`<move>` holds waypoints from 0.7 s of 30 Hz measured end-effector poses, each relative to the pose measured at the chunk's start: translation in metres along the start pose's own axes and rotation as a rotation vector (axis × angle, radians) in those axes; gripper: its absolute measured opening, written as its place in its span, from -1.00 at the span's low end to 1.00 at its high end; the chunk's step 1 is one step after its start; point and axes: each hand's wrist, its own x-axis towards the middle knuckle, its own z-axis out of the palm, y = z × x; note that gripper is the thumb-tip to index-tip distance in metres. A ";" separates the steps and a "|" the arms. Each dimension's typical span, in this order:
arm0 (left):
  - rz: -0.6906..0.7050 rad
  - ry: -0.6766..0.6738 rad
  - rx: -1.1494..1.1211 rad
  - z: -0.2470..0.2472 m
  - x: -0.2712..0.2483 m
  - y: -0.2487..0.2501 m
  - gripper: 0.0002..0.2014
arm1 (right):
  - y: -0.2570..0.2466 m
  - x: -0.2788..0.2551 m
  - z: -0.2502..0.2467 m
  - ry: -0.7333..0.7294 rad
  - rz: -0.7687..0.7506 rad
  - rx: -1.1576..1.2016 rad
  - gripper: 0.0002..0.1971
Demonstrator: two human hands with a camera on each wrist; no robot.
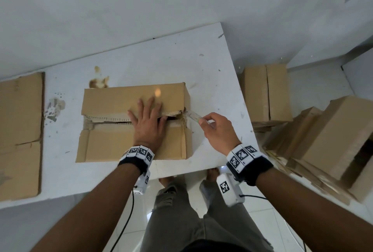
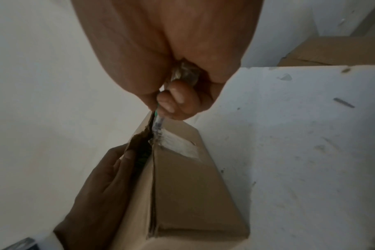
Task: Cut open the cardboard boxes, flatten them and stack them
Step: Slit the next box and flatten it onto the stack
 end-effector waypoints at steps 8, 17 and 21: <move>0.038 0.021 -0.129 -0.002 0.003 -0.007 -0.37 | 0.007 -0.027 -0.038 -0.201 -0.112 -0.306 -0.80; -0.584 0.329 -0.146 -0.056 -0.079 -0.037 -0.51 | -0.073 0.023 -0.007 -0.134 -0.376 -0.286 -0.79; -1.079 0.294 -0.569 -0.054 -0.122 -0.048 -0.23 | -0.135 0.087 0.038 -0.196 -0.475 -0.590 -0.80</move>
